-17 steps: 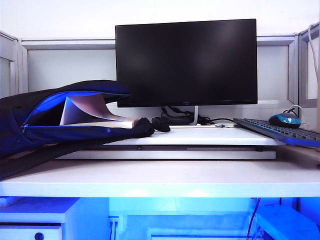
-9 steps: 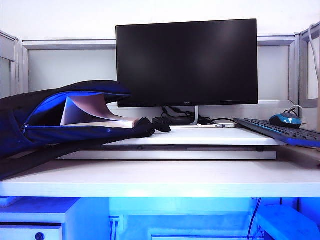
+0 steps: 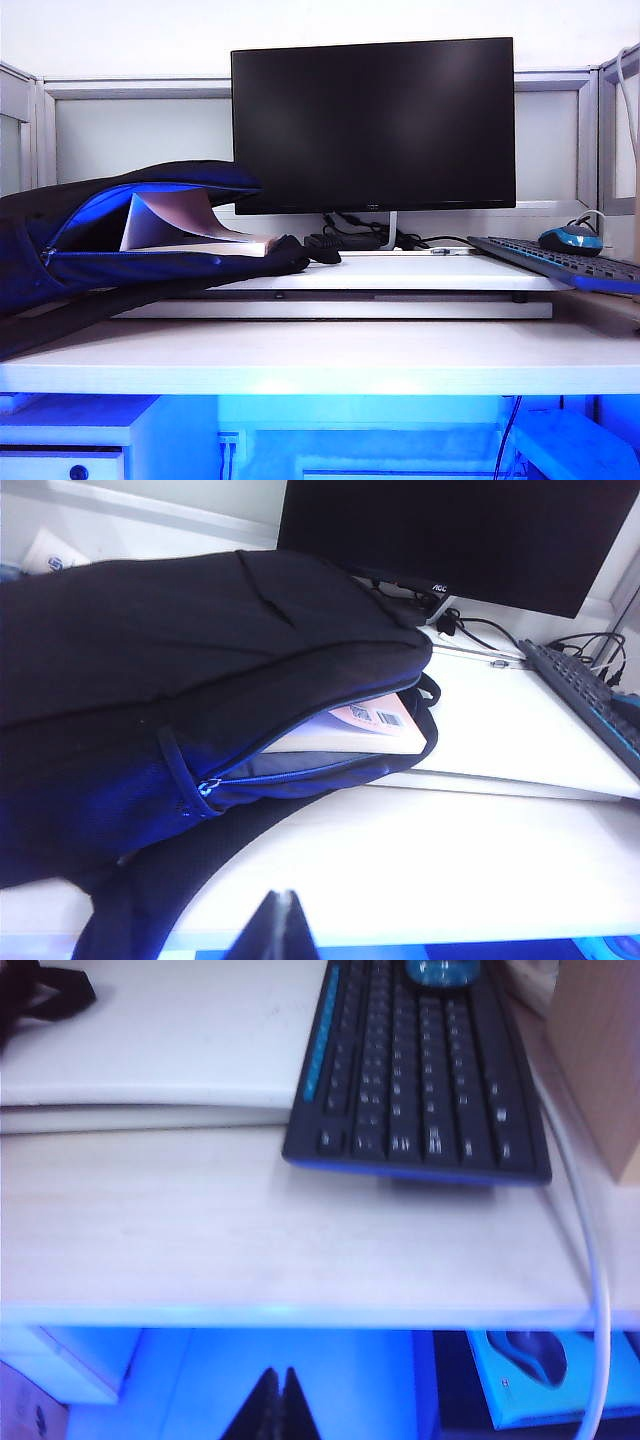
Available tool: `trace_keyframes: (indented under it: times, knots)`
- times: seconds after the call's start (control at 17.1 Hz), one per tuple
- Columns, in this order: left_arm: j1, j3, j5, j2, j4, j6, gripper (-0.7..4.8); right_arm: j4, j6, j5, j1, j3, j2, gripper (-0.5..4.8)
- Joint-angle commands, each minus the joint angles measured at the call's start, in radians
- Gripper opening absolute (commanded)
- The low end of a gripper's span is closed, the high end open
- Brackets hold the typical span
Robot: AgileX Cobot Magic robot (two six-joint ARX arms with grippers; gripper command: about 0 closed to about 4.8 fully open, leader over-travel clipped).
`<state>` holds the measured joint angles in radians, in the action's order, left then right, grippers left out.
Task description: Pick up the book on the desk and put it into the open backpack.
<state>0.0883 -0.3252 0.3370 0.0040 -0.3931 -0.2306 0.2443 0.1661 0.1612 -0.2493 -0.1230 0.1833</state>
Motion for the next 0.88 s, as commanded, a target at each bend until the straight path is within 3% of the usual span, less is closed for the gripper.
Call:
trace_keyframes:
  times: [0.06,0.23,0.47,0.76,0.88]
  knots:
    - [0.001,0.039,-0.005,0.0,0.039,-0.005,-0.06,-0.021,0.022,0.023,-0.001,0.042,-0.002,-0.06]
    - [0.001,0.08,-0.005,0.0,0.047,-0.005,-0.06,-0.04,0.048,0.044,0.01,0.089,-0.003,-0.06]
    - [0.001,0.129,-0.005,0.0,0.117,-0.005,-0.06,-0.043,0.069,0.044,0.104,0.1,-0.003,-0.06]
    - [0.001,0.191,-0.013,0.0,0.164,-0.005,-0.06,-0.042,0.062,-0.082,0.254,0.1,-0.003,-0.06]
    - [0.0,0.197,-0.019,0.0,0.163,0.047,-0.06,-0.042,0.062,-0.093,0.286,0.1,-0.003,-0.06]
